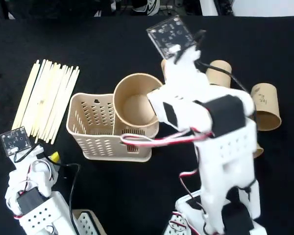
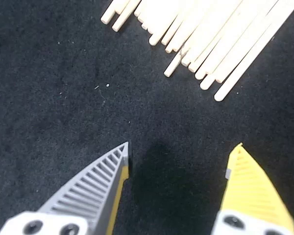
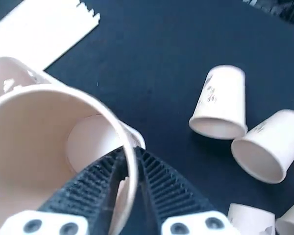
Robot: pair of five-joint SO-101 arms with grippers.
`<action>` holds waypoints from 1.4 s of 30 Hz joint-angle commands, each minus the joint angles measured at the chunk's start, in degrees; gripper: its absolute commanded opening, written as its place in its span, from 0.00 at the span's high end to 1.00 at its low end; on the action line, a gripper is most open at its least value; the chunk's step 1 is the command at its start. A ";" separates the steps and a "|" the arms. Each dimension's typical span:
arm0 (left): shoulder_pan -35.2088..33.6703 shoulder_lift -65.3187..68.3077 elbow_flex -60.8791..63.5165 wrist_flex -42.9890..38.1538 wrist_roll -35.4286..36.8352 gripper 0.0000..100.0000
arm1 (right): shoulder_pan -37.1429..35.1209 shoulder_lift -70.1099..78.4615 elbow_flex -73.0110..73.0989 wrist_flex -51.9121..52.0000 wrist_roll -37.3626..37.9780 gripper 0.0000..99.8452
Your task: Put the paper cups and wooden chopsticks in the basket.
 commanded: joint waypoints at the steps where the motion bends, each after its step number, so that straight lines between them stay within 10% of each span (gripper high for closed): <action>1: 0.57 -0.18 1.01 0.00 0.18 0.69 | -0.79 2.77 1.89 1.58 0.00 0.99; 6: 0.57 -0.18 1.01 0.00 0.18 0.69 | -0.79 9.89 3.12 0.62 0.53 0.97; 13: 0.57 -0.18 1.01 0.00 0.18 0.69 | -0.79 11.47 -0.92 0.88 6.24 0.61; 28: 0.57 -0.18 1.01 0.00 0.18 0.69 | 0.62 -3.38 1.71 1.93 9.49 0.60; 42: 0.57 -0.18 1.01 0.00 0.18 0.69 | 42.46 -31.25 40.75 -0.97 71.47 0.60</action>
